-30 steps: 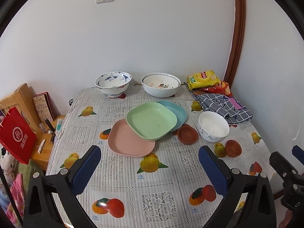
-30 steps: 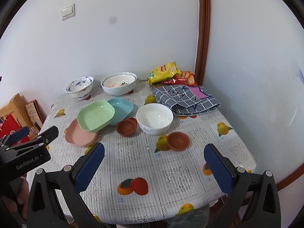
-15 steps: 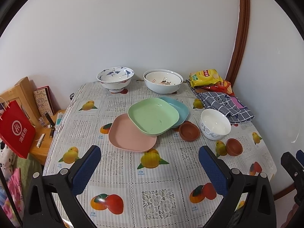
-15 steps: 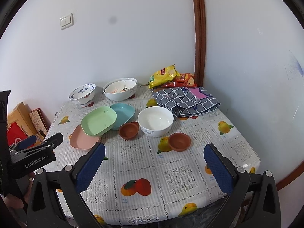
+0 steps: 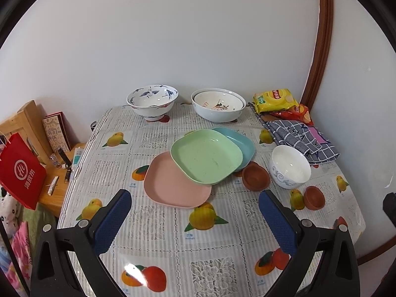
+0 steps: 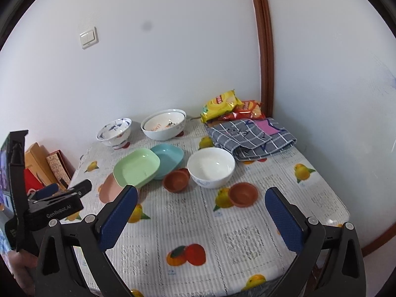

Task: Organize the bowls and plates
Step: 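Move both grippers toward the rim of the green square plate, then close both grippers on the rim of the green plate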

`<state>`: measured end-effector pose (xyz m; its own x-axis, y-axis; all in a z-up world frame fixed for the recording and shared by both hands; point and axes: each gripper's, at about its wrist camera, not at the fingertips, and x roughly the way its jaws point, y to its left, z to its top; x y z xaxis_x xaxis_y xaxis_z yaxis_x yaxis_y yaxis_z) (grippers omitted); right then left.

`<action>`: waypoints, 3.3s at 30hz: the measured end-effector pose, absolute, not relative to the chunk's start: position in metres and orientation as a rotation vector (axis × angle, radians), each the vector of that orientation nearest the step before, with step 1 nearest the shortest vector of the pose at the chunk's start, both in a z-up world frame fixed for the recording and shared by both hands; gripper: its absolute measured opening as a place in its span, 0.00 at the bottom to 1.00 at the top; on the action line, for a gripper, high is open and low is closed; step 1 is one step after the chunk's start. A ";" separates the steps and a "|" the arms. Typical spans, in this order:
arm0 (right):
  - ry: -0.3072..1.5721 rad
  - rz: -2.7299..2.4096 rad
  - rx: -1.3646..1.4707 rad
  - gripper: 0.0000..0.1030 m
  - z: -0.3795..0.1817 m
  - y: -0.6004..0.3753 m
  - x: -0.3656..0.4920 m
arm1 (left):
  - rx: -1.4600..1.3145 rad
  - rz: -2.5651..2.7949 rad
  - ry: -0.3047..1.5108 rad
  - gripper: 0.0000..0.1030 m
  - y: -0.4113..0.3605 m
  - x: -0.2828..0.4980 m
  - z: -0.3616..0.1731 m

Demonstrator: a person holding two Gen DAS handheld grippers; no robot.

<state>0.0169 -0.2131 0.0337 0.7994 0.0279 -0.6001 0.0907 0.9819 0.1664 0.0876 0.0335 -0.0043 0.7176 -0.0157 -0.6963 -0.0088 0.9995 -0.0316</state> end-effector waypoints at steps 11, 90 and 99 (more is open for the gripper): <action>0.676 0.048 0.185 0.99 0.013 -0.196 0.071 | -0.052 0.042 0.833 1.00 0.057 0.137 -0.027; 0.958 0.064 0.190 0.12 -0.122 -0.113 0.258 | -0.054 -0.076 0.976 0.23 0.060 0.293 -0.109; 0.897 0.064 0.219 0.10 -0.091 -0.122 0.232 | -0.068 -0.084 0.932 0.21 0.057 0.264 -0.077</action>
